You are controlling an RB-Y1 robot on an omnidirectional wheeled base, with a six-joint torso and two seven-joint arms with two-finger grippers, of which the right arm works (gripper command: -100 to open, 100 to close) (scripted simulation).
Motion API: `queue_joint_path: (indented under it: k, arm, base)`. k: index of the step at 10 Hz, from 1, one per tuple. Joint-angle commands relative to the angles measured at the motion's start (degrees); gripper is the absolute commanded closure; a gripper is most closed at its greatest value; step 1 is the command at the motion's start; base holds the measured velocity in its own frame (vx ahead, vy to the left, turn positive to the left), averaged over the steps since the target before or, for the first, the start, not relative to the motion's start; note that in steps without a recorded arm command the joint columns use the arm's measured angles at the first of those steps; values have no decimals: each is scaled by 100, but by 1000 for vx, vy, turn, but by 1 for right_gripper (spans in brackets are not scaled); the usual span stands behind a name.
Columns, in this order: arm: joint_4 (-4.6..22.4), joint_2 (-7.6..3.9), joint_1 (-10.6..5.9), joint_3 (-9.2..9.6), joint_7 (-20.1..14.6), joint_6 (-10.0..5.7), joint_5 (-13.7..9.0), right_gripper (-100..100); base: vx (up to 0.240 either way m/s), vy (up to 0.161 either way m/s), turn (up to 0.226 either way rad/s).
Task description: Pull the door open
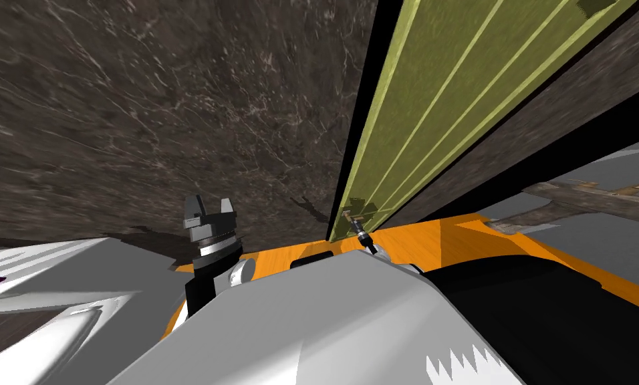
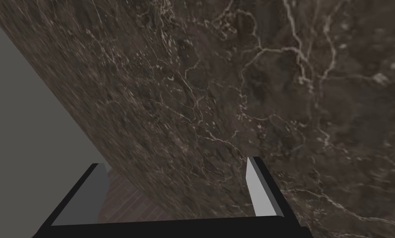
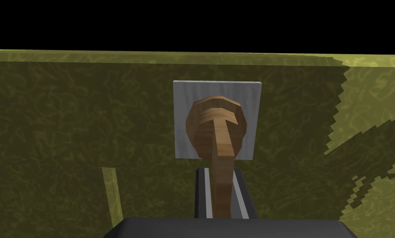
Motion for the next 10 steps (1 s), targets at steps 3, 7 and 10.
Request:
queue_joint_path:
  k: [3,7,10]
  arm:
    - [213,-132,110,-8,-121,-345,90,100]
    - [357,-305,289,-16,-309,-753,215,100]
    - [341,-302,399,-20,-351,-853,275,100]
  base:
    - [-167,-66,141]
    - [-175,-73,175]
    - [-125,-58,107]
